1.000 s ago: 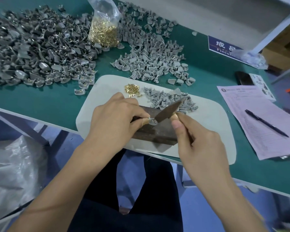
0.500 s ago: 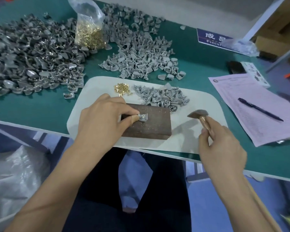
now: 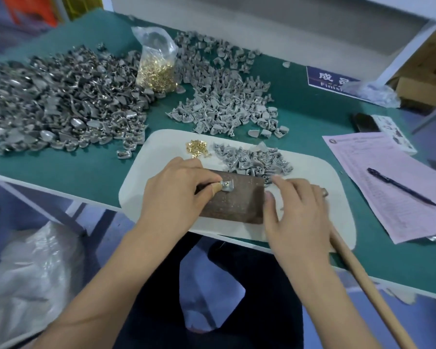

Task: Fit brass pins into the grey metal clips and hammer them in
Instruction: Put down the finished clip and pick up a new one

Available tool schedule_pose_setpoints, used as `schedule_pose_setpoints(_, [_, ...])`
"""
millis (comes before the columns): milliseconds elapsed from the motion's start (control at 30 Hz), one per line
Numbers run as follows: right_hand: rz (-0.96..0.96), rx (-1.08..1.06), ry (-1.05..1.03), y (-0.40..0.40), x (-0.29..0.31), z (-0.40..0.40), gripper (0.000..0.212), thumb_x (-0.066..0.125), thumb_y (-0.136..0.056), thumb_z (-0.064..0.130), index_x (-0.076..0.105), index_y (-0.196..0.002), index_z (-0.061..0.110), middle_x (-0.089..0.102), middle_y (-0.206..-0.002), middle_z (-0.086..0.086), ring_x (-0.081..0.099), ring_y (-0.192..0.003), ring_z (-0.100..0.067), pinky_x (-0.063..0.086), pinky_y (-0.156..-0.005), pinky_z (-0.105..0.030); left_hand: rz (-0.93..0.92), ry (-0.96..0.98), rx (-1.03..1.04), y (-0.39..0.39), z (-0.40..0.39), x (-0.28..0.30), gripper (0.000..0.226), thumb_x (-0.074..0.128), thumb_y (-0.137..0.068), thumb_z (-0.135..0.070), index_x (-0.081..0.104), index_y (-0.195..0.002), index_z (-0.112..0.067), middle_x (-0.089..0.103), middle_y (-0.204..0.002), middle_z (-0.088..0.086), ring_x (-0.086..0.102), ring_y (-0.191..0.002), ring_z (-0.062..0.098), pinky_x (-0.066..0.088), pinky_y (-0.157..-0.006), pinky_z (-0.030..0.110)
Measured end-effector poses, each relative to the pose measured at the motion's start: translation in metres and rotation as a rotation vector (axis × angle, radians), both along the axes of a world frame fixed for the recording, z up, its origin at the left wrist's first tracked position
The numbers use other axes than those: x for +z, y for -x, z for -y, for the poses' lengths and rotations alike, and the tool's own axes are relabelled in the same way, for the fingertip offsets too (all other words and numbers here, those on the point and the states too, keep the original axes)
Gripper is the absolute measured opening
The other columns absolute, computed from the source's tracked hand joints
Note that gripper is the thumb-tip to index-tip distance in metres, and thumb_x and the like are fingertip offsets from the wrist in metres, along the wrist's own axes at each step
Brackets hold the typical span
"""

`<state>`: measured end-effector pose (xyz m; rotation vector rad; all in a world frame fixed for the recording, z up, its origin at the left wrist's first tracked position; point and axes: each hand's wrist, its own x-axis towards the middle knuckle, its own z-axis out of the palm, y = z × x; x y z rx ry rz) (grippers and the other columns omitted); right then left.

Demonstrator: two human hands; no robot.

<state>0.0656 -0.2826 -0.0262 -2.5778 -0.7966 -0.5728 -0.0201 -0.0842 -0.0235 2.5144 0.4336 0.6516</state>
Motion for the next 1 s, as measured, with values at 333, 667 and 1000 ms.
schedule_pose_setpoints(333, [-0.226, 0.552, -0.098, -0.001, 0.015, -0.110, 0.016, 0.072, -0.094, 0.032, 0.078, -0.106, 0.023, 0.073, -0.096, 0.010, 0.064, -0.096, -0.016, 0.052, -0.086, -0.035, 0.094, 0.128, 0.232, 0.039, -0.046, -0.014, 0.007, 0.071, -0.088, -0.035, 0.073, -0.093, -0.040, 0.057, -0.084, -0.021, 0.054, -0.088, 0.006, 0.051, -0.066, 0.032])
schedule_pose_setpoints(667, [-0.339, 0.681, 0.205, -0.001, 0.010, -0.223, 0.006, 0.068, -0.092, 0.034, 0.073, -0.096, 0.035, 0.069, -0.092, 0.016, 0.061, -0.090, -0.010, 0.051, -0.074, -0.033, -0.038, 0.135, 0.333, 0.061, -0.114, -0.030, 0.010, 0.070, -0.090, -0.038, 0.074, -0.097, -0.032, 0.061, -0.091, -0.014, 0.058, -0.095, 0.012, 0.051, -0.070, 0.035])
schedule_pose_setpoints(1000, [-0.451, 0.656, 0.190, -0.006, -0.001, -0.253, 0.004, 0.065, -0.094, 0.030, 0.067, -0.096, 0.033, 0.057, -0.091, 0.018, 0.053, -0.090, -0.006, 0.049, -0.076, -0.032, -0.044, 0.065, 0.401, 0.051, -0.145, -0.040, 0.011, 0.074, -0.084, -0.038, 0.072, -0.095, -0.034, 0.065, -0.089, -0.014, 0.062, -0.090, 0.009, 0.052, -0.062, 0.032])
